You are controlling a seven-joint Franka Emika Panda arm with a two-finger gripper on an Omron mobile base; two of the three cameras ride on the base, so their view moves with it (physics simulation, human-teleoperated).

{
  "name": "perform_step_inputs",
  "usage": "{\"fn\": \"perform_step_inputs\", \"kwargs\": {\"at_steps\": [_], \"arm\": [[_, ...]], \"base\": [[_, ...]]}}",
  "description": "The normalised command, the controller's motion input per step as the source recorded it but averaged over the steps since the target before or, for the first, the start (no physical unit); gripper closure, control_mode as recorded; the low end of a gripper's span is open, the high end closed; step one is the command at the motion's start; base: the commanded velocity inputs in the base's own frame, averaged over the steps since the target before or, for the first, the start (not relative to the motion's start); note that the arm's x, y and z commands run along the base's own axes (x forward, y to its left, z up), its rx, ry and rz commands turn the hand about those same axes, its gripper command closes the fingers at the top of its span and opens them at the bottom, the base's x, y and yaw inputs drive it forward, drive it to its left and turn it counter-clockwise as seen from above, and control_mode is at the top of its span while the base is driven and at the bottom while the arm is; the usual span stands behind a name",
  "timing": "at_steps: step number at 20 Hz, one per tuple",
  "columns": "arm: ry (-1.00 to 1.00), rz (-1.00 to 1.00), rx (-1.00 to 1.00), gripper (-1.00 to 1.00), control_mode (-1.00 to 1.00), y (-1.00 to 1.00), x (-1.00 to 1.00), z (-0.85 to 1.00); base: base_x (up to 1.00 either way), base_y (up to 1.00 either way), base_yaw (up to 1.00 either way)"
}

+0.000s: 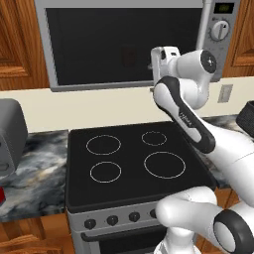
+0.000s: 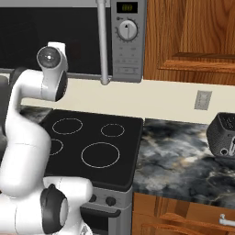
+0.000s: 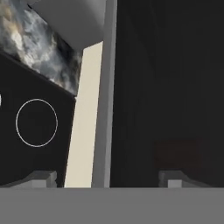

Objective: Place the microwavable item in the microwave. Then, close the microwave door and press the start button.

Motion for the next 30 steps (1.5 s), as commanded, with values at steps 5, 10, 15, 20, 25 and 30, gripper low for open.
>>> {"fn": "perform_step_inputs", "kwargs": {"at_steps": [5,10,15,20,25,30], "arm": [[-0.15,0.07,0.06,-1.00,-1.00,-0.67,-1.00,-0.09],[-0.03,-0.01,0.20,-1.00,-1.00,-1.00,-0.74,0.00],[0.00,-0.05,0.21,-1.00,-1.00,-1.00,-0.16,-0.02],[0.01,-0.06,0.13,-1.00,-1.00,-0.93,0.09,-0.03],[0.00,-0.02,0.04,-1.00,-1.00,-0.63,0.30,0.00],[0.01,0.00,0.01,-1.00,-1.00,-0.14,0.51,0.00]], "base": [[0.00,0.00,0.00],[0.00,0.00,0.00],[0.00,0.00,0.00],[0.00,0.00,0.00],[0.00,0.00,0.00],[0.00,0.00,0.00]]}}
